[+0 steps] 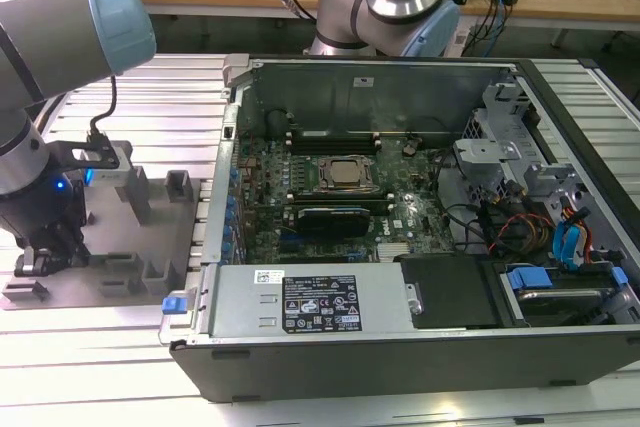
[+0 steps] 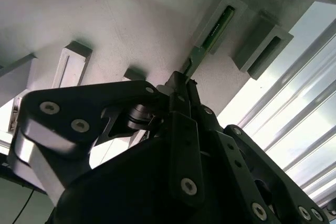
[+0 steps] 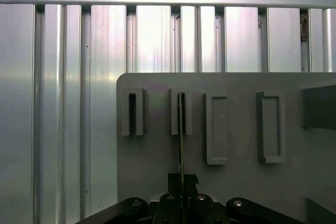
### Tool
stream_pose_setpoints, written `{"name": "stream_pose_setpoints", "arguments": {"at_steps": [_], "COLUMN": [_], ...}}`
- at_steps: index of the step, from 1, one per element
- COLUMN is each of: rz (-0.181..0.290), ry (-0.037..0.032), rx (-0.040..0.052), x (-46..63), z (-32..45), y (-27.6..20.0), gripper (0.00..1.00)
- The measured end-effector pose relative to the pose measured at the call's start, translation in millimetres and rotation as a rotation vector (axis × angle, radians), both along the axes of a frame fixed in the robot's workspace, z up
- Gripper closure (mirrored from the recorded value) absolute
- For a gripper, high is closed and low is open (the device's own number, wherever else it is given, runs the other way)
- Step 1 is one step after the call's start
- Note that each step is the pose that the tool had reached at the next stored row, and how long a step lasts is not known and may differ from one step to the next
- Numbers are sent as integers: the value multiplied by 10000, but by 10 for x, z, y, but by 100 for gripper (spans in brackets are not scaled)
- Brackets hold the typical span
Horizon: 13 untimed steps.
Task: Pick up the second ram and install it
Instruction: 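Pick up the second ram and move it above second insertion slot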
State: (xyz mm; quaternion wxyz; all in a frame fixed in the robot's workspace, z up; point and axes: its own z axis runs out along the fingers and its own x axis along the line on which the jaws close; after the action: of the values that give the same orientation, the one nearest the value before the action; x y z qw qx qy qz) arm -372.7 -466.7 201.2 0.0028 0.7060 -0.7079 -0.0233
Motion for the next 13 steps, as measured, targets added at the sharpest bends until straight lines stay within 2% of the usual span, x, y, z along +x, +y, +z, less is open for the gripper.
{"name": "stream_pose_setpoints", "arguments": {"at_steps": [8, 13], "rz": [0, 0], "ry": [0, 0], "rx": [1, 0], "x": [0, 0], "z": [0, 128], "y": [0, 0], "gripper": [89, 89]}}
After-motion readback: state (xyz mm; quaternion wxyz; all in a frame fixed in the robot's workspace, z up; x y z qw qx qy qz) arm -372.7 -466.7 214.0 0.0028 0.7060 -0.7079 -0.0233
